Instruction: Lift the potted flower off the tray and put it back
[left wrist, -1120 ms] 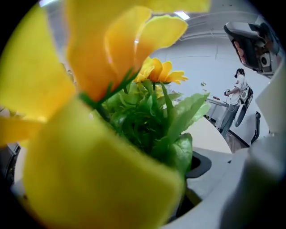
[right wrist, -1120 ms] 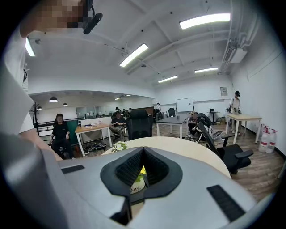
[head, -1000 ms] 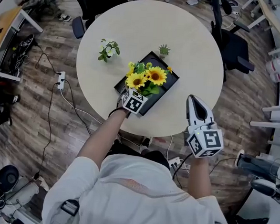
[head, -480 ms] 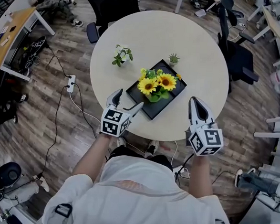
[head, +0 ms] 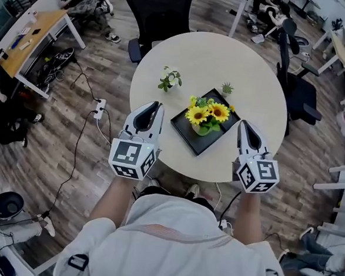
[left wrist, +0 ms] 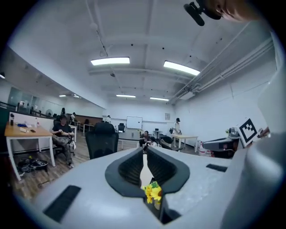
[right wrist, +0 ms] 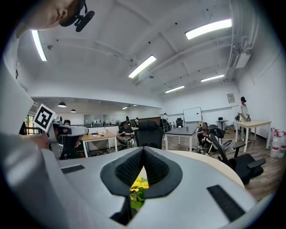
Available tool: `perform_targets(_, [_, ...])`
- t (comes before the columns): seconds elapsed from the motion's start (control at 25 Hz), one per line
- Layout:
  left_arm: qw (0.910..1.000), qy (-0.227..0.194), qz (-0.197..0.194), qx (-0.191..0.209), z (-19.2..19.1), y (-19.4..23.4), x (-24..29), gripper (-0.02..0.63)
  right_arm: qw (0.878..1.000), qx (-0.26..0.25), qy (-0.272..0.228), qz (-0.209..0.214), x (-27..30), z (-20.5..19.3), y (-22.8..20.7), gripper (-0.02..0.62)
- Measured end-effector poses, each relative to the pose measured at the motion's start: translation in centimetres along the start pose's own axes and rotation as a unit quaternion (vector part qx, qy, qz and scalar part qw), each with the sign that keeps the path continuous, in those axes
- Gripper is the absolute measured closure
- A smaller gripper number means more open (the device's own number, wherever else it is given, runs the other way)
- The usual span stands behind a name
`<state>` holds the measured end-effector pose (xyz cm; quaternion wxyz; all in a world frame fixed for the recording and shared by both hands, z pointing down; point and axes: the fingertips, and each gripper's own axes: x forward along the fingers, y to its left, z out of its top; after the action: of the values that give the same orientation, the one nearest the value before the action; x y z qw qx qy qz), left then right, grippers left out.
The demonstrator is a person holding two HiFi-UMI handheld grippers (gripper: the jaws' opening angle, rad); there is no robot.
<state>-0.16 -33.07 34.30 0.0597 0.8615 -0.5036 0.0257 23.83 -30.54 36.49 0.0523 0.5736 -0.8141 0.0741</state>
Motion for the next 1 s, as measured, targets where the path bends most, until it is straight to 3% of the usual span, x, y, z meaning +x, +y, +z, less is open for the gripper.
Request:
perform_targets(0.04, [0.9999,-0.003,0.010,0.002,0.7,0.3,-0.4,0.590,1.000,0.000,-0.003,0.002,-0.1,0.5,0.5,0.595])
perform_targets(0.2, [0.9993,-0.006,0.031,0.018,2.1,0.8,-1.3,0.601,1.000,-0.001,-0.016,0.003,-0.7,2.6,1.7,0.595])
perform_targets(0.44, [0.9995,-0.014,0.021,0.019,2.5,-0.2,-2.1,0.601,0.999,-0.030,-0.026,-0.007,-1.8,4.5,2.7,0.595])
perform_targets(1.0, [0.9995,-0.017,0.017,0.021,2.5,-0.6,-3.3,0.601,0.999,-0.041,-0.031,0.006,-2.6,4.9,4.1,0.595])
